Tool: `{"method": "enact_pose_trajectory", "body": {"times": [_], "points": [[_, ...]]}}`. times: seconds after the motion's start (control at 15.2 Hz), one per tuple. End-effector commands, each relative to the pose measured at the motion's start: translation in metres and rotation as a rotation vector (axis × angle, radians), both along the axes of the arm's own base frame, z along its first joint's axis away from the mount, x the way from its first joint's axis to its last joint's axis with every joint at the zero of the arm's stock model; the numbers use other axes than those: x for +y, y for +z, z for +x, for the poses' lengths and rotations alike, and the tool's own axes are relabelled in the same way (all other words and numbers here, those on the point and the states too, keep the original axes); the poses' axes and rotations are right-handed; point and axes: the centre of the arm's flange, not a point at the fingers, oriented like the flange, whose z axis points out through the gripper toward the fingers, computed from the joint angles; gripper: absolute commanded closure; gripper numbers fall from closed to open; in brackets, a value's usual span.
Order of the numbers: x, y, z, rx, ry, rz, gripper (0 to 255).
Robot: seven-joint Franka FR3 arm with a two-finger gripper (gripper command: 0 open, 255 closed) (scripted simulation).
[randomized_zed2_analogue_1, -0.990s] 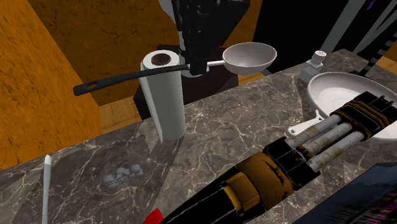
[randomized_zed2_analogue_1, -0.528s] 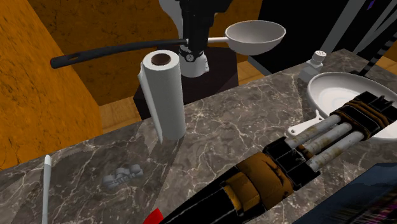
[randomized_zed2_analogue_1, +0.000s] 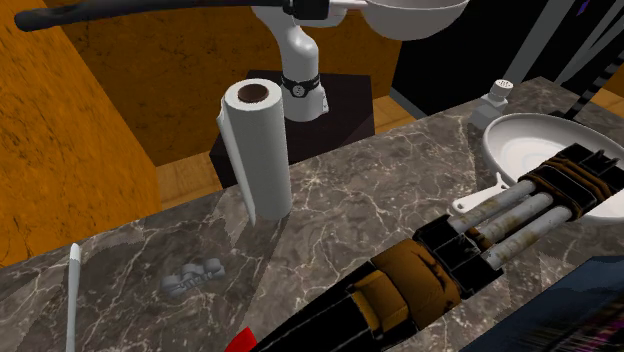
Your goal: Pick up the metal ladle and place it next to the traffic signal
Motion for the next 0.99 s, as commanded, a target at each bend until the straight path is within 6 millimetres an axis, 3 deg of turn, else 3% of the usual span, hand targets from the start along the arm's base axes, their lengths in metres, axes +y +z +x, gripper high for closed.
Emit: {"method": "enact_pose_trajectory", "body": {"times": [0.0, 0.92], "points": [[0.000, 0.012, -0.001, 0.000, 0.000, 0.000, 255], [0.000, 0.086, -0.001, 0.000, 0.000, 0.000, 255]]}}
